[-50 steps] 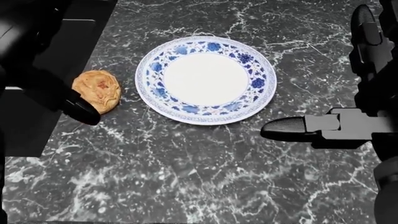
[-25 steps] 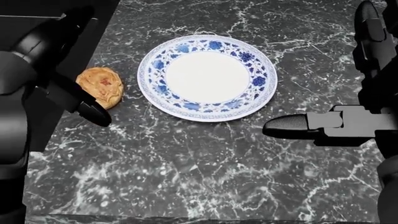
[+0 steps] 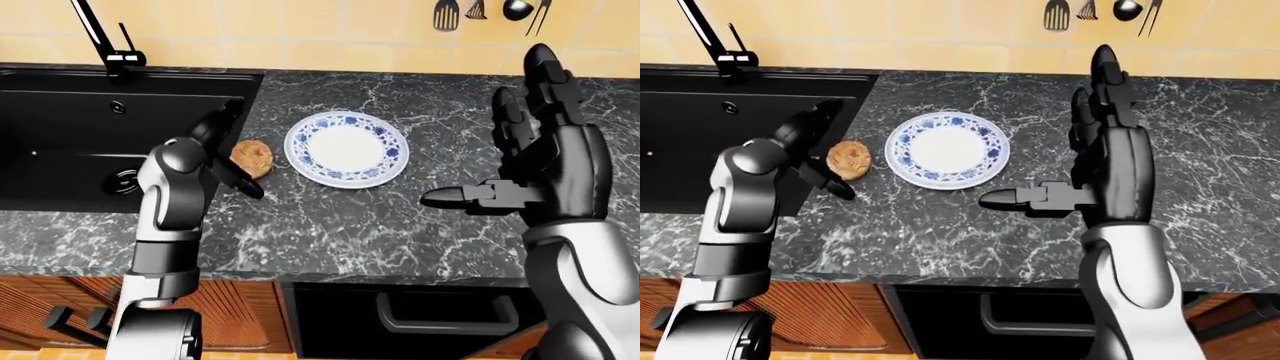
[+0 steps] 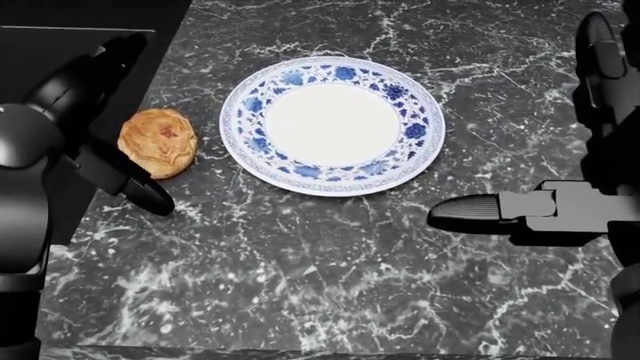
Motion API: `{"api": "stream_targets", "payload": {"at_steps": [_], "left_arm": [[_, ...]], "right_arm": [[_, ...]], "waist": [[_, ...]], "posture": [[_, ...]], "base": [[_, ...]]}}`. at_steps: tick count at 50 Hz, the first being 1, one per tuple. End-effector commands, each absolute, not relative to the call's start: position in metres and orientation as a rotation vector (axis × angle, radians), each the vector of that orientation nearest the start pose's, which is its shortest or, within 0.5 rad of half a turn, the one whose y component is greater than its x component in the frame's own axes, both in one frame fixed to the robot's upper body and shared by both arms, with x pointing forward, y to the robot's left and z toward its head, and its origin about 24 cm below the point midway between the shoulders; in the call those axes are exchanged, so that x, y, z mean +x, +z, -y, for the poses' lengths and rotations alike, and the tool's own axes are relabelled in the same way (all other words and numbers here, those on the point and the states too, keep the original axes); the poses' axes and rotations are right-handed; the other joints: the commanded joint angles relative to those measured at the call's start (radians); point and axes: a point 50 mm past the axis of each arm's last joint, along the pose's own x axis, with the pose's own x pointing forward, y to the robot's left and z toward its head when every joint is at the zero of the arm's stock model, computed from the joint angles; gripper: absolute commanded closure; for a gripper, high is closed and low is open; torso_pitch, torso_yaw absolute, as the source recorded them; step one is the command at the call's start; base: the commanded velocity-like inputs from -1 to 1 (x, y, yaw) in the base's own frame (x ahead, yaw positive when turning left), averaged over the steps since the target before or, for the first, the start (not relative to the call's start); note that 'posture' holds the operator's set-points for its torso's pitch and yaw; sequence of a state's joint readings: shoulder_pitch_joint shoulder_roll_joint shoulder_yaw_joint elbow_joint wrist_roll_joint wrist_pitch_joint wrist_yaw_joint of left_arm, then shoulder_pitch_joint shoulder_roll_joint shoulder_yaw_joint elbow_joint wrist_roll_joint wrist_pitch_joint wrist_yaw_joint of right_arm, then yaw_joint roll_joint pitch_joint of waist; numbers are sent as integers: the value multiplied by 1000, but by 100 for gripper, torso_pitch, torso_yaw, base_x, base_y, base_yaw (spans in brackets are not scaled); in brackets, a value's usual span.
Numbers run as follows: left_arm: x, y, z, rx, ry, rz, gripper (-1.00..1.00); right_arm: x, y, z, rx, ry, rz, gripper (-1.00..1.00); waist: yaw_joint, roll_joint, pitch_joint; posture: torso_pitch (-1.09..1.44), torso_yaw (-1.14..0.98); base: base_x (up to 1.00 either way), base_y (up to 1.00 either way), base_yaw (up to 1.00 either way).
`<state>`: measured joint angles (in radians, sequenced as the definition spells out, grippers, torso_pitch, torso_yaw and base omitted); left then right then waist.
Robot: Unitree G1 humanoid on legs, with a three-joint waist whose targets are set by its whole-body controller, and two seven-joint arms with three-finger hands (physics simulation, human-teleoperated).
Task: Place the pastries on the plates.
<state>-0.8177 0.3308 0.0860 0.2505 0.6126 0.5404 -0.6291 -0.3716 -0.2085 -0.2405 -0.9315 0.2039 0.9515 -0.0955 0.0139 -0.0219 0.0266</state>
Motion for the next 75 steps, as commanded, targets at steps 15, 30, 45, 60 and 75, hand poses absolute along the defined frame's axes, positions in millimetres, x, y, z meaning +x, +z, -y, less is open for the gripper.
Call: {"api": "stream_targets", "payload": {"at_steps": [15,30,45,60,75], "left_arm": [[369,214,-198,789,-141,-115,-51],[369,205,-196,800,-158,-134,-25],[368,200,-193,821,-168,-137,14],[365,230,-189,839,-151,-87,43],[373,275,-175,803,-130,15,50]], "right_arm": [[219,256,179,-68,-78,444,-100],[217,257,179,-69,-84,448,-100],[214,256,182,-71,-92,448,-100],[215,259,182,-71,-92,452,-100],[212,256,184,-69,-96,453,-100]], "waist": [[-1,3,-24],[0,5,-26],[-2,7,-30],[-3,5,-25],[1,-4,-14]], "posture": [[0,0],[0,0],[0,0],[0,0],[0,0]], "base": [[0,0,0],[0,0,0],[0,0,0],[0,0,0],[0,0,0]]}}
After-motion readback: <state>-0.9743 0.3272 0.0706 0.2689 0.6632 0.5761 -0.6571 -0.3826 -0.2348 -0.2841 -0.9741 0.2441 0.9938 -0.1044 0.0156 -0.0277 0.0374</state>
